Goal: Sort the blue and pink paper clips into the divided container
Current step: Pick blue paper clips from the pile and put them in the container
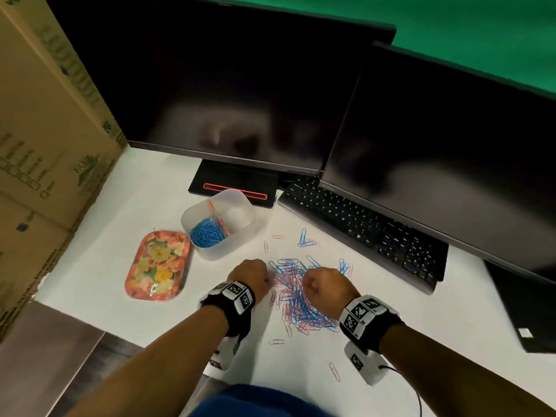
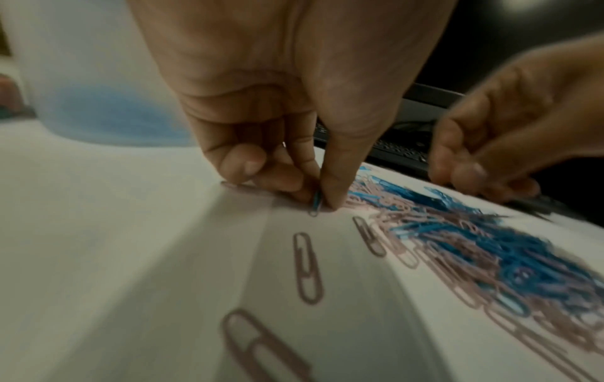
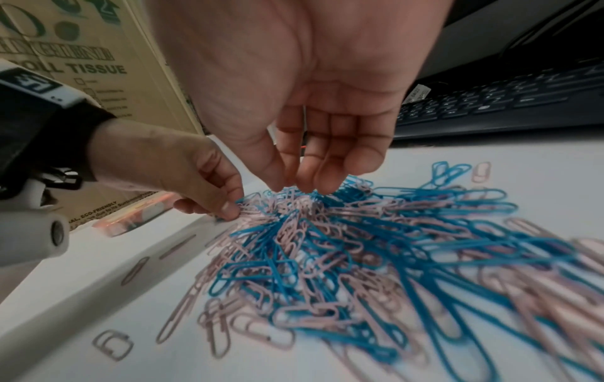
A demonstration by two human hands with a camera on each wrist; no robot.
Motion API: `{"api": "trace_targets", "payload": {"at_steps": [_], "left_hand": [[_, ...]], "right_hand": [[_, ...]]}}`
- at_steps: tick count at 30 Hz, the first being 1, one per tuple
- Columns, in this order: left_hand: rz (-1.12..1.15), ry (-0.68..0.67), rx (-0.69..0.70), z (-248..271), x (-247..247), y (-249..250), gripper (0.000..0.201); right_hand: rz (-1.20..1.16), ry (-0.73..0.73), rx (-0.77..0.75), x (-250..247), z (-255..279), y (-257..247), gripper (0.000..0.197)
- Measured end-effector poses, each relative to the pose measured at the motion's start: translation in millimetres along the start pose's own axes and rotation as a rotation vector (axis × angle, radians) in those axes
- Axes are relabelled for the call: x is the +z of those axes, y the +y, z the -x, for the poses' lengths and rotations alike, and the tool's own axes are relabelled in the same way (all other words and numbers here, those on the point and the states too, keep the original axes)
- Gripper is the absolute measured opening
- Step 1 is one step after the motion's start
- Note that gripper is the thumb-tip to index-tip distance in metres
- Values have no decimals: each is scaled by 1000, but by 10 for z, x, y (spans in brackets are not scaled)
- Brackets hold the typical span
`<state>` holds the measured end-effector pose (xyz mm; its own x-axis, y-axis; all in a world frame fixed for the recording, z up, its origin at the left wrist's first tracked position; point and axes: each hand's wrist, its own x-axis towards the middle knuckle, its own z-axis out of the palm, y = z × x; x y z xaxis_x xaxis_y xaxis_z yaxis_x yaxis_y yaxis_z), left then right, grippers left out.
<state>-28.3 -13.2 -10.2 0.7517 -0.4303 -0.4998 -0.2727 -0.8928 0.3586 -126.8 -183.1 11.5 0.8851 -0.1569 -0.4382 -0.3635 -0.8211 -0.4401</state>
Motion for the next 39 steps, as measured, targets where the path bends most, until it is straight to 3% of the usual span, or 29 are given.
{"api": "trace_targets", "payload": {"at_steps": [7, 11, 16, 21, 27, 32, 35, 39], "left_hand": [[182, 6, 12, -31, -77, -98, 16], [297, -29, 2, -2, -156, -125, 18], [426, 28, -17, 36, -207, -203, 8], [684, 74, -94, 82, -219, -335, 11], [1092, 46, -227, 156, -306, -336, 19], [1324, 5, -294, 123, -316, -279, 14], [1492, 6, -329, 106, -295, -230, 14], [1566, -1, -324, 108, -304, -164, 15]], "right_hand": [[-48, 11, 30, 7, -14, 108, 9], [-20, 24, 27, -36, -205, -97, 12], [5, 28, 10, 11, -458, -412, 17], [190, -29, 17, 90, -686, -613, 31], [370, -96, 75, 128, -783, -805, 29], [362, -95, -16, 165, -775, -824, 42], [329, -93, -70, 170, -723, -808, 37], [345, -133, -14, 197, -708, -834, 39]]}}
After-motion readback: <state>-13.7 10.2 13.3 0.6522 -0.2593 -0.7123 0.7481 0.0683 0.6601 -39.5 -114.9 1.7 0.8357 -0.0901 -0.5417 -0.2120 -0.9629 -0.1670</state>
